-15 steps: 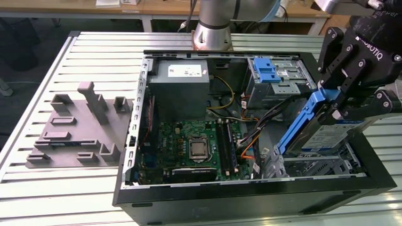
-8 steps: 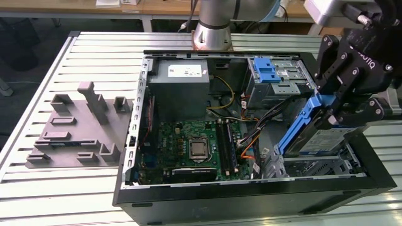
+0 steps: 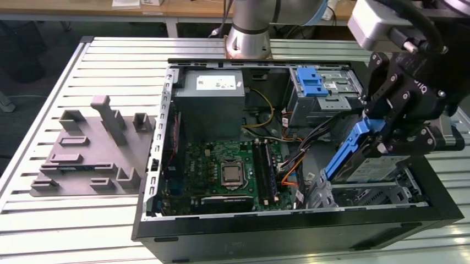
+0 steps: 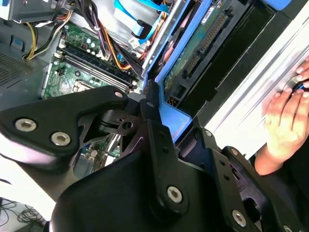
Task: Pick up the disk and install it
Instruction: 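Insert the disk into the insertion slot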
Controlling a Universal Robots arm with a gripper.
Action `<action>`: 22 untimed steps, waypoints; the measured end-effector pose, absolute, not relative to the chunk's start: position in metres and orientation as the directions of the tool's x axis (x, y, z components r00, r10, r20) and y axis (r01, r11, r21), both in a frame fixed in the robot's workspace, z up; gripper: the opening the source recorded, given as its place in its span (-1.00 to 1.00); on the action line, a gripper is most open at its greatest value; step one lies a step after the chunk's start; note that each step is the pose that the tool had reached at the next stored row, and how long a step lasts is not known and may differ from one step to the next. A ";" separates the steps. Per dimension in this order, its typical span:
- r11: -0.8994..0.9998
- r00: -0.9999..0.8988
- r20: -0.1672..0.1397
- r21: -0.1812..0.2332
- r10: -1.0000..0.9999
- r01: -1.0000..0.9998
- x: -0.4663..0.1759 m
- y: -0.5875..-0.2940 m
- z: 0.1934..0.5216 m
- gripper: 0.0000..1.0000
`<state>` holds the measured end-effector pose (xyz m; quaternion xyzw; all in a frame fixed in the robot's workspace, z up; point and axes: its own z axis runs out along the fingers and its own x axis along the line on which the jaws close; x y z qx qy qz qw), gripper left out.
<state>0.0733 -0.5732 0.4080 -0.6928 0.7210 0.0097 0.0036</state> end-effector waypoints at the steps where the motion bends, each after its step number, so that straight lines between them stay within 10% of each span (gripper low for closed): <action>1: 0.040 -0.040 -0.019 0.009 -0.999 -0.999 0.073 -0.573 0.406 -0.27; 22: 0.040 -0.040 -0.019 0.009 -0.999 -0.999 0.073 -0.575 0.368 -0.27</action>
